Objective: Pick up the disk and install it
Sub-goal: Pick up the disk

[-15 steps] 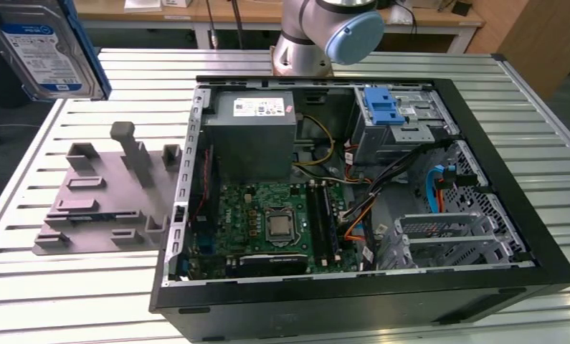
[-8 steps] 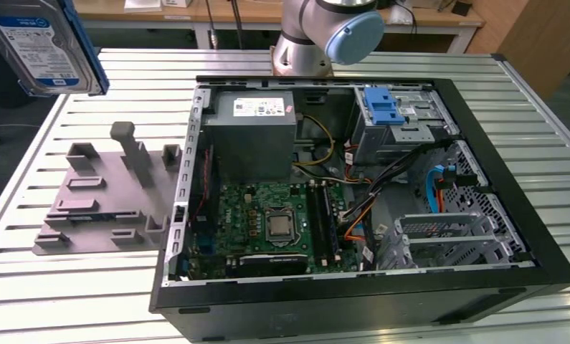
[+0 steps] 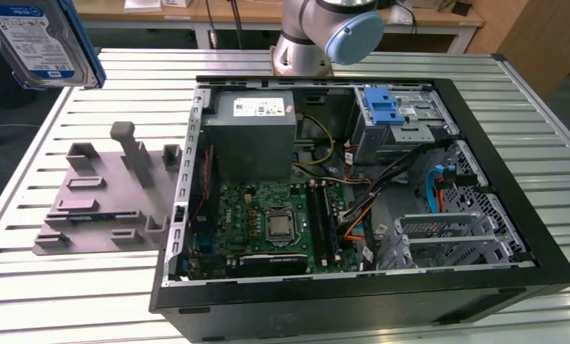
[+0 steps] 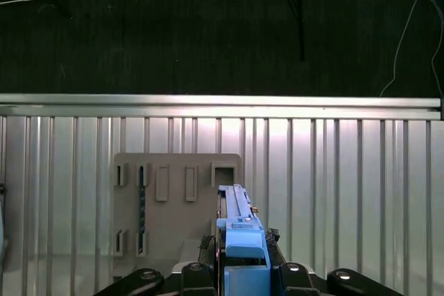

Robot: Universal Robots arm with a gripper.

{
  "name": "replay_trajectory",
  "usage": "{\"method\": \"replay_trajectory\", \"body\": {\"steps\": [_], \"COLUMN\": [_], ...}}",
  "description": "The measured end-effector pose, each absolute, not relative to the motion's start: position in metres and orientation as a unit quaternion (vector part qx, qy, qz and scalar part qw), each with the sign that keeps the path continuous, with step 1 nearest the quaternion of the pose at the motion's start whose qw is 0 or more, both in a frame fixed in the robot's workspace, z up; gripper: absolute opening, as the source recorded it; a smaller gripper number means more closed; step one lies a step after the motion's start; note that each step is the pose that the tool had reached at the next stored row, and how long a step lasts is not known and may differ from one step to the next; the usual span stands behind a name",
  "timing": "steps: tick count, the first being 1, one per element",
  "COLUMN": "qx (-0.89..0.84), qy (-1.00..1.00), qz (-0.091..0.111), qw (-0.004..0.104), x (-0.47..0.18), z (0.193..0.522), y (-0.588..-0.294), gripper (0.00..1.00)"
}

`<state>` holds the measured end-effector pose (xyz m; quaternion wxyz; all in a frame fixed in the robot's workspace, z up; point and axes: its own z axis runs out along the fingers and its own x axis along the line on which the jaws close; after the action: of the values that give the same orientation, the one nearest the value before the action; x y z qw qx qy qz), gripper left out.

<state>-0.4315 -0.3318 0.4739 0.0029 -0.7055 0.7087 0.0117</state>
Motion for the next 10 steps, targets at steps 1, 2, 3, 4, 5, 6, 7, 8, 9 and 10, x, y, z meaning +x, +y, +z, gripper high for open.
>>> {"method": "replay_trajectory", "body": {"steps": [1,2,3,4,5,6,7,8,9,10], "qx": [-0.705,-0.705,-0.705,-0.705,-0.705,-0.705,-0.705,-0.705,-0.705,-0.705], "qy": [0.709,0.709,0.709,0.709,0.709,0.709,0.709,0.709,0.709,0.709], "qz": [0.012,0.012,0.012,0.012,0.012,0.012,0.012,0.012,0.012,0.012], "qw": [0.003,0.003,0.003,0.003,0.003,0.003,0.003,0.003,0.003,0.003], "x": [-0.431,-0.431,-0.431,-0.431,-0.431,-0.431,-0.431,-0.431,-0.431,-0.431], "z": [0.476,0.477,0.479,0.481,0.483,0.484,0.485,0.486,0.486,0.486], "y": [-0.332,-0.332,-0.332,-0.332,-0.332,-0.332,-0.332,-0.332,-0.332,-0.332], "gripper": [0.36,0.36,0.36,0.36,0.36,0.36,0.36,0.36,0.36,0.36]}}
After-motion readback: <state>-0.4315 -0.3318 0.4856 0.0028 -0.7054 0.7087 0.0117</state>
